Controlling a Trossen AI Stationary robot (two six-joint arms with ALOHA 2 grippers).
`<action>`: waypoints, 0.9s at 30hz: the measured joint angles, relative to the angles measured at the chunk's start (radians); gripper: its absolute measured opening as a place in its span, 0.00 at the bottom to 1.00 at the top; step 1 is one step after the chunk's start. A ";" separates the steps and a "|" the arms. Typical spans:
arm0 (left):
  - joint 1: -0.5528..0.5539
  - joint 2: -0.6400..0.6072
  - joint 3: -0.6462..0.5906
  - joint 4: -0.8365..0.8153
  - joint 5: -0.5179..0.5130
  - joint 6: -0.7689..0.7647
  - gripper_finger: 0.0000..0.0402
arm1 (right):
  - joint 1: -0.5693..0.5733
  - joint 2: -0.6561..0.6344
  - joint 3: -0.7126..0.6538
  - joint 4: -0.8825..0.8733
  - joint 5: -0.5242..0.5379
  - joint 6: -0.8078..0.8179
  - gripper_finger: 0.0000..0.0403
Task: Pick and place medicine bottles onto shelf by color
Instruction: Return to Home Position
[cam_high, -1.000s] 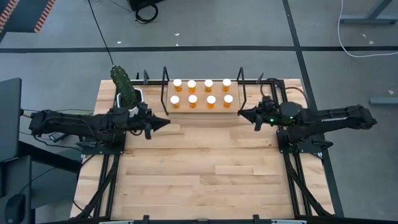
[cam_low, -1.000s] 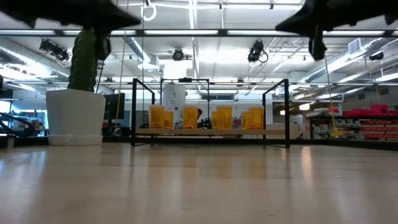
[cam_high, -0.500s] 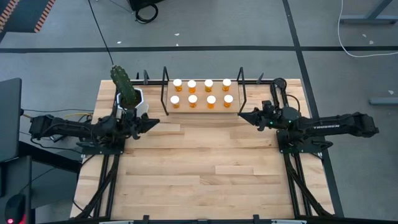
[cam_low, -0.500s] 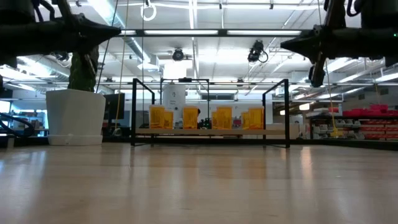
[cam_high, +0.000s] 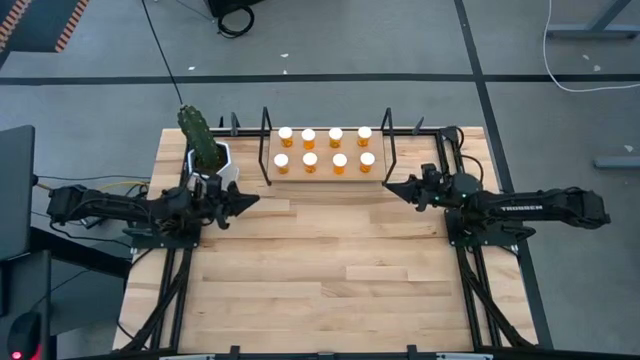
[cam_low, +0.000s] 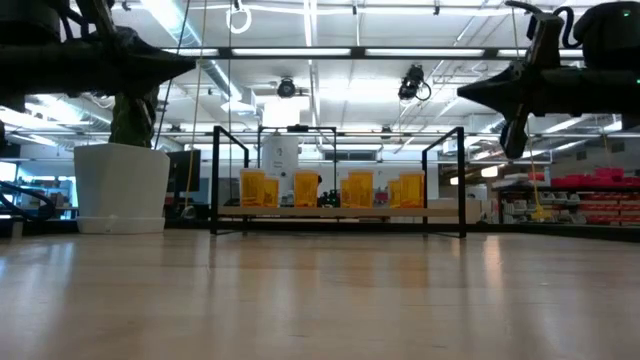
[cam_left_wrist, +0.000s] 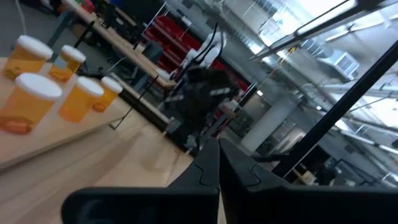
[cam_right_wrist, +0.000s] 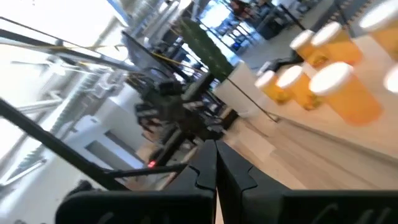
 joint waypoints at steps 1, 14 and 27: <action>0.000 0.001 0.000 -0.010 0.000 0.000 0.00 | -0.004 0.000 0.000 0.017 -0.012 0.003 0.01; -0.002 0.002 0.000 -0.126 0.000 0.270 0.02 | -0.003 0.001 0.000 -0.036 -0.069 -0.282 0.01; 0.000 0.002 -0.001 -0.120 0.001 0.639 0.09 | -0.003 0.000 0.085 -0.095 -0.121 -0.616 0.03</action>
